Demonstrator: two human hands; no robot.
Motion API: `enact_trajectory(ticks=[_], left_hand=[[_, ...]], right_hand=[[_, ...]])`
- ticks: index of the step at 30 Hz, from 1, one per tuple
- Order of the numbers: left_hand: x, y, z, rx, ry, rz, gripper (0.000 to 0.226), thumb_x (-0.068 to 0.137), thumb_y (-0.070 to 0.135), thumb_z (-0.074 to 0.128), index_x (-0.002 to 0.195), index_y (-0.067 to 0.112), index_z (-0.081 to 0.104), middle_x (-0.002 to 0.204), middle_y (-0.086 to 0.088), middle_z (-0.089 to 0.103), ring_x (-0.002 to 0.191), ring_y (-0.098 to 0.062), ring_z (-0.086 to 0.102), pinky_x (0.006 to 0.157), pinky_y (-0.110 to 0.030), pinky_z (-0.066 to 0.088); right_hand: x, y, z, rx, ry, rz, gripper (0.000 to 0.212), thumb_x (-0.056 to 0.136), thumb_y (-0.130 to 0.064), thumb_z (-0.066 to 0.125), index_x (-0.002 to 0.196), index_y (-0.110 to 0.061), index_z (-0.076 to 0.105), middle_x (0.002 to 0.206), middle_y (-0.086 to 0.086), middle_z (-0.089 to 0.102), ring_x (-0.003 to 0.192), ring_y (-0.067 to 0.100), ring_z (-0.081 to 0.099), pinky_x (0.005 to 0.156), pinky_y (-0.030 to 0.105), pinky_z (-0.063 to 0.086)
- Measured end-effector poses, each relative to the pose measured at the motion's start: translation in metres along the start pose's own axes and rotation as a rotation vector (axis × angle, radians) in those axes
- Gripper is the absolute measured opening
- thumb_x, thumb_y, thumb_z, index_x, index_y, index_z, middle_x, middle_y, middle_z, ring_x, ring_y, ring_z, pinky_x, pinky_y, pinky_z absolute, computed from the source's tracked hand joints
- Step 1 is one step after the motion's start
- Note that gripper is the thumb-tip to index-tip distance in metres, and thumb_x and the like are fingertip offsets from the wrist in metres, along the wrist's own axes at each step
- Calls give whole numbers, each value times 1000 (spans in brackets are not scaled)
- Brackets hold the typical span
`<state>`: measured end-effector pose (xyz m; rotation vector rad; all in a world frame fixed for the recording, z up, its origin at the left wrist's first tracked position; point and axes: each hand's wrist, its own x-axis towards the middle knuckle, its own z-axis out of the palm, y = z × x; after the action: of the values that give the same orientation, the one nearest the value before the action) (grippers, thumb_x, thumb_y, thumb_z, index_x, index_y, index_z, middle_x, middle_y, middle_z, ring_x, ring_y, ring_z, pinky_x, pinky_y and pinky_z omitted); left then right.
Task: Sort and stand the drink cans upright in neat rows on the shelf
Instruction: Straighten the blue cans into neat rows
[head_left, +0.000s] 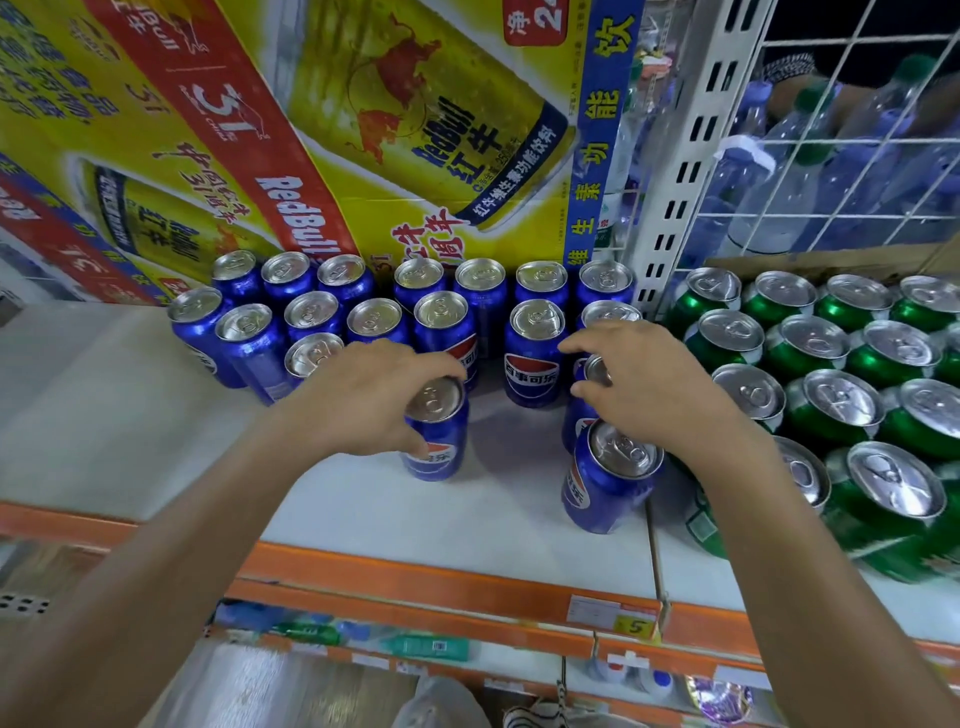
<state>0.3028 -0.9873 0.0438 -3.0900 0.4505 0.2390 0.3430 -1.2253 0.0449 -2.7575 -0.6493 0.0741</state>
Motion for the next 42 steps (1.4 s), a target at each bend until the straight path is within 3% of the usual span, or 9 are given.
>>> enact_trajectory(ticks=[3, 9, 12, 18, 24, 29, 34, 39, 42], left_hand=[[15, 26, 2, -122, 42, 21, 72, 74, 47, 74, 136, 39, 38, 123, 5, 58, 110, -18, 50, 84, -33, 41], [44, 59, 3, -170, 79, 33, 72, 78, 43, 73, 140, 36, 36, 118, -3, 56, 109, -22, 48, 76, -29, 31], [51, 62, 5, -209, 99, 21, 73, 77, 42, 74, 140, 38, 36, 122, -2, 57, 114, -23, 48, 78, -31, 36], [53, 63, 7, -204, 91, 45, 75, 79, 42, 72, 142, 39, 33, 123, -5, 53, 117, -25, 46, 82, -34, 36], [53, 60, 20, -229, 131, 21, 74, 81, 45, 70, 143, 40, 29, 118, -6, 52, 112, -24, 48, 76, -28, 29], [32, 50, 16, -329, 162, 4, 82, 80, 55, 66, 147, 41, 21, 128, -1, 47, 118, -19, 47, 88, -28, 36], [-7, -11, 4, -154, 404, -184, 67, 80, 44, 70, 139, 26, 45, 135, -6, 50, 125, -28, 44, 99, -41, 39], [-30, -69, 25, -104, 293, -419, 75, 78, 45, 72, 142, 24, 39, 137, -14, 46, 126, -37, 40, 102, -47, 35], [-35, -77, 39, -250, 226, -430, 73, 81, 50, 66, 143, 27, 34, 133, -12, 47, 122, -32, 44, 96, -45, 41]], right_hand=[[-1, 4, 0, -32, 20, 36, 45, 85, -20, 63, 129, -25, 55, 132, 2, 55, 121, 26, 48, 99, 40, 43], [-3, 10, -2, -37, -30, 57, 33, 85, -19, 60, 118, -19, 63, 122, 9, 60, 113, 29, 50, 94, 40, 45], [-3, 10, -3, -36, -41, 70, 30, 84, -19, 61, 114, -18, 65, 120, 9, 61, 110, 30, 52, 92, 41, 46], [-4, 9, -1, -43, -31, 76, 29, 85, -18, 57, 113, -20, 64, 113, 8, 61, 103, 28, 52, 79, 31, 43], [-6, 6, -2, -41, -30, 88, 41, 87, -20, 58, 127, -25, 57, 126, 5, 58, 115, 26, 48, 92, 34, 42], [-12, 3, -1, -60, -50, 61, 49, 89, -25, 59, 137, -23, 48, 141, -3, 47, 128, 23, 38, 105, 33, 32], [-20, -21, -3, 11, 14, -5, 44, 89, -27, 61, 132, -24, 52, 139, -4, 48, 128, 20, 38, 104, 31, 31], [-6, -55, 11, 21, -4, -53, 47, 91, -30, 57, 136, -27, 46, 143, -7, 43, 130, 18, 34, 105, 26, 26], [7, -69, 27, -14, -8, -40, 48, 89, -28, 59, 135, -25, 47, 141, -3, 44, 131, 21, 35, 108, 36, 32]])
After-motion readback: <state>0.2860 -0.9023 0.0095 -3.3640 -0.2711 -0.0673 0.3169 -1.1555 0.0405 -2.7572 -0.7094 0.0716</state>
